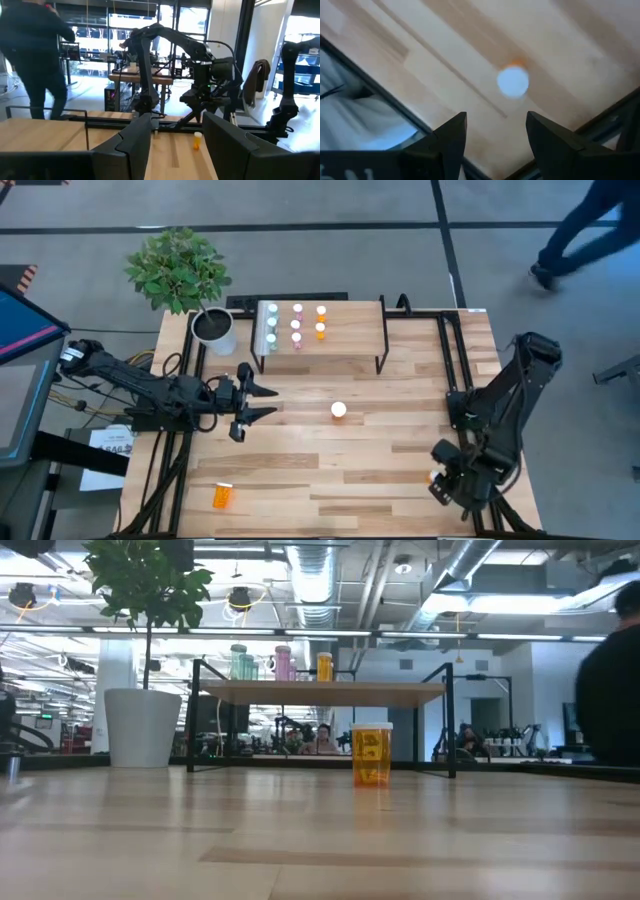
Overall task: Pick and place medicine bottles onto shelf by color
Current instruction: Put the small orange pill bottle on the shelf aligned with the other orange pill bottles
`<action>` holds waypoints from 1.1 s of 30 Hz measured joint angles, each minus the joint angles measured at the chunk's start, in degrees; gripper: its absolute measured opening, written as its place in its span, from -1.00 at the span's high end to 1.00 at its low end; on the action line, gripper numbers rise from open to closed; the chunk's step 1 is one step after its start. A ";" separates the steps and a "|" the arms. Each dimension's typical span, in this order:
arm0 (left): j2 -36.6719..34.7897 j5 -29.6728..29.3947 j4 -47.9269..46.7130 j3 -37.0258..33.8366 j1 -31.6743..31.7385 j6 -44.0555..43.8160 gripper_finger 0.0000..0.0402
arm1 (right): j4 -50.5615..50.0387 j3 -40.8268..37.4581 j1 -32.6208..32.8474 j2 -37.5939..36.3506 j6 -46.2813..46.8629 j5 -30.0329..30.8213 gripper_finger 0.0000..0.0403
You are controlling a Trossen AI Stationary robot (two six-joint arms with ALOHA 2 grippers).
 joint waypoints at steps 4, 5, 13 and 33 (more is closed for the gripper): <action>0.00 -0.04 -0.02 0.00 0.00 -0.02 0.17 | -0.85 -0.27 2.28 1.43 2.98 0.03 -0.12; 0.00 -0.04 -0.03 0.00 0.00 -0.04 0.17 | -1.03 -0.27 2.49 1.94 3.02 0.19 -0.12; 0.02 -0.04 -1.07 0.00 0.00 -0.02 0.17 | -0.54 -0.31 0.82 6.89 0.09 0.29 -0.12; 0.02 -0.04 -2.04 0.00 -0.01 -0.48 0.17 | -1.03 -0.42 -1.05 9.67 -2.04 3.40 0.08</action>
